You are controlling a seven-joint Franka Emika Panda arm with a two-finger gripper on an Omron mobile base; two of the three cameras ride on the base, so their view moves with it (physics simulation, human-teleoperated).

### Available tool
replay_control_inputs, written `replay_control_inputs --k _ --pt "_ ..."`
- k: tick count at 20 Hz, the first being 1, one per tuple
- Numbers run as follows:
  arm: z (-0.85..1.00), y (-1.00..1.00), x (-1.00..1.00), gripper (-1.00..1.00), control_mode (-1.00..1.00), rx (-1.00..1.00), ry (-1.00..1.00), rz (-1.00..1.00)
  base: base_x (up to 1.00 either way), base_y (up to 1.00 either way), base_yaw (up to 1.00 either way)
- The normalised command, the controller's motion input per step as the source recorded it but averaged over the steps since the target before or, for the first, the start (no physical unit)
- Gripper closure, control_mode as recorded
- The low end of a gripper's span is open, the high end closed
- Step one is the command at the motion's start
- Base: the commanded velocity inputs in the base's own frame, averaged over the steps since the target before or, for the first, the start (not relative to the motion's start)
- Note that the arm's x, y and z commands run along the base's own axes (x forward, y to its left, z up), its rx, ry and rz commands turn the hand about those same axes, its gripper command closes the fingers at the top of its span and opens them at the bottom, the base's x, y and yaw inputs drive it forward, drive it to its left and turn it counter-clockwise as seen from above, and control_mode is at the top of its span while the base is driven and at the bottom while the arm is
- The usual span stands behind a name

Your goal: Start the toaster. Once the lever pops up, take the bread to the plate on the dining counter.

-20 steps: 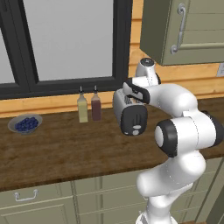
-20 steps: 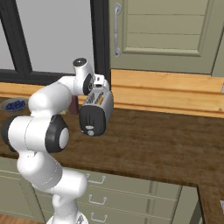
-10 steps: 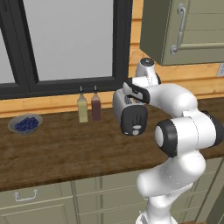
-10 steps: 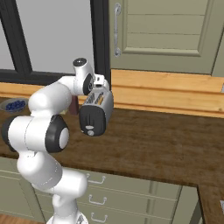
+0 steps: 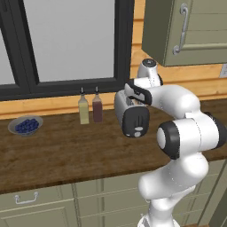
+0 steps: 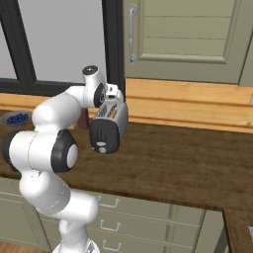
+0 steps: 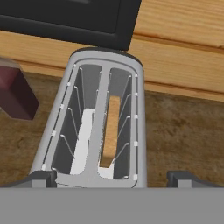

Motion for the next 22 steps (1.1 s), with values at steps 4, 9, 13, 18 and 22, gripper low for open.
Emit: replay_control_inputs --k 4,9,13,18,22 --pt "0.00 0.00 0.00 -1.00 -1.00 0.00 0.00 0.00 0.00 0.00 0.00" --pt "0.00 0.00 0.00 -1.00 -1.00 0.00 0.00 0.00 0.00 0.00 0.00" --pt "0.00 0.00 0.00 -1.00 -1.00 0.00 0.00 0.00 0.00 0.00 0.00" --pt "0.00 0.00 0.00 -1.00 -1.00 0.00 0.00 0.00 0.00 0.00 0.00" --pt "0.00 0.00 0.00 -1.00 -1.00 0.00 0.00 0.00 0.00 0.00 0.00"
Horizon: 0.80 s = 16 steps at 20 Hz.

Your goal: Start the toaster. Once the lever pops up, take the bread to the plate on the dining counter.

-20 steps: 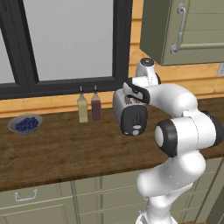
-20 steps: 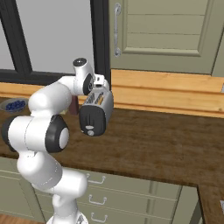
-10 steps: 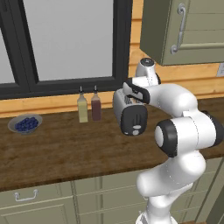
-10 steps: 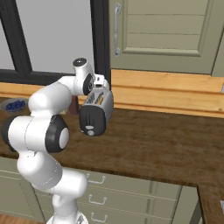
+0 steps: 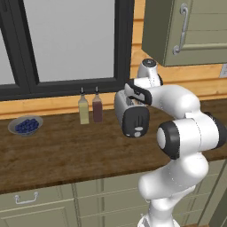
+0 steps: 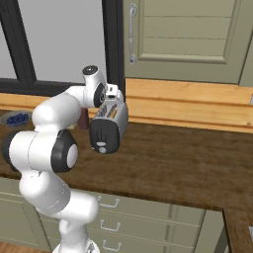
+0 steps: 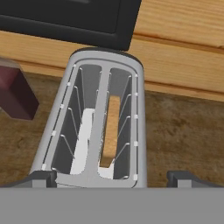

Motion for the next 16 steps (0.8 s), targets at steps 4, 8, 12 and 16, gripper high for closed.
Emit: replay_control_inputs --k 4,8,12,16 --pt "0.00 0.00 0.00 -1.00 -1.00 0.00 0.00 0.00 0.00 0.00 0.00" --pt "0.00 0.00 0.00 -1.00 -1.00 0.00 0.00 0.00 0.00 0.00 0.00" --pt "0.00 0.00 0.00 -1.00 -1.00 0.00 0.00 0.00 0.00 0.00 0.00" --pt "0.00 0.00 0.00 -1.00 -1.00 0.00 0.00 0.00 0.00 0.00 0.00"
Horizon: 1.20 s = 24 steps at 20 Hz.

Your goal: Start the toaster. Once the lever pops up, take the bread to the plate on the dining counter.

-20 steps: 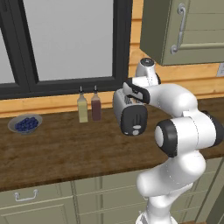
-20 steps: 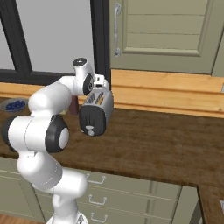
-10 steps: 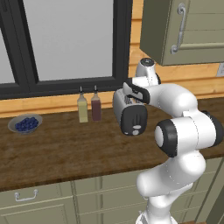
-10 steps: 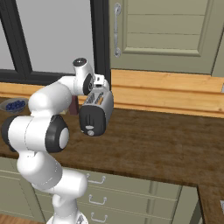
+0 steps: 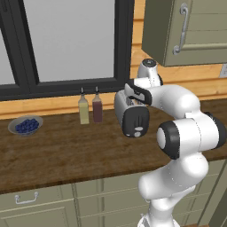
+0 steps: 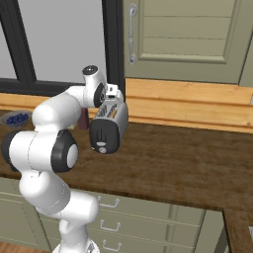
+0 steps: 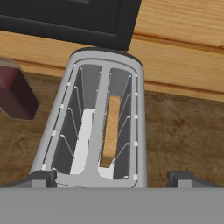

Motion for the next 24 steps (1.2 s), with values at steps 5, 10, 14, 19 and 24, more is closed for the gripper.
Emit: replay_control_inputs --k 5,10,14,19,24 --pt "0.00 0.00 0.00 -1.00 -1.00 0.00 0.00 0.00 0.00 0.00 0.00" --pt "0.00 0.00 0.00 -1.00 -1.00 0.00 0.00 0.00 0.00 0.00 0.00" --pt "0.00 0.00 0.00 -1.00 -1.00 0.00 0.00 0.00 0.00 0.00 0.00" --pt "0.00 0.00 0.00 -1.00 -1.00 0.00 0.00 0.00 0.00 0.00 0.00" --pt "0.00 0.00 0.00 -1.00 -1.00 0.00 0.00 0.00 0.00 0.00 0.00"
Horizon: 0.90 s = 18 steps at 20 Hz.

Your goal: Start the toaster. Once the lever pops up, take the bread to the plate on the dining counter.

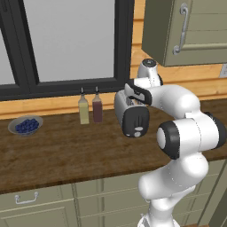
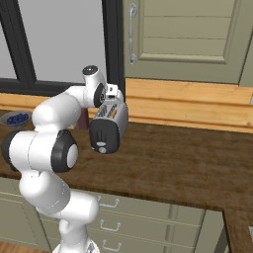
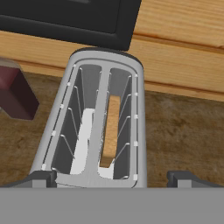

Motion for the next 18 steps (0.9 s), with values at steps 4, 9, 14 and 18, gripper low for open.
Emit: replay_control_inputs --k 4,9,14,18 --pt "0.00 0.00 0.00 -1.00 -1.00 0.00 0.00 0.00 0.00 0.00 0.00" --pt "0.00 0.00 0.00 -1.00 -1.00 0.00 0.00 0.00 0.00 0.00 0.00" --pt "0.00 0.00 0.00 -1.00 -1.00 0.00 0.00 0.00 0.00 0.00 0.00" --pt "0.00 0.00 0.00 -1.00 -1.00 0.00 0.00 0.00 0.00 0.00 0.00"
